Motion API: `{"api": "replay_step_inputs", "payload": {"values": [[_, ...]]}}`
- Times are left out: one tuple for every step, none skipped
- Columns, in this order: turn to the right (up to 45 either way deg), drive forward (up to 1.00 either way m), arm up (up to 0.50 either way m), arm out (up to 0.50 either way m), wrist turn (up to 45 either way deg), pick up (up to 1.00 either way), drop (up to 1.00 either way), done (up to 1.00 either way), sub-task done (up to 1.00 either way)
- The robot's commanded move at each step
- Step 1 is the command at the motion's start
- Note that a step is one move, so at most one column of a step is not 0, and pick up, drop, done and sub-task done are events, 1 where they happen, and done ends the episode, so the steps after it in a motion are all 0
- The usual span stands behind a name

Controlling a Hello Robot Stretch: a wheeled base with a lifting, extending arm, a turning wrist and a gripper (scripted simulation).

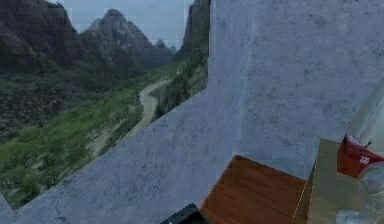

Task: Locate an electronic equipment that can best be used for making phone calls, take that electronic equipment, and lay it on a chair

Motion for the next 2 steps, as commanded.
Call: {"api": "replay_step_inputs", "payload": {"values": [[0.0,0.00,0.00,0.46,0.0,0.00,0.00,0.00,0.00],[0.0,0.00,0.00,0.00,45.0,0.00,0.00,0.00,0.00]]}}
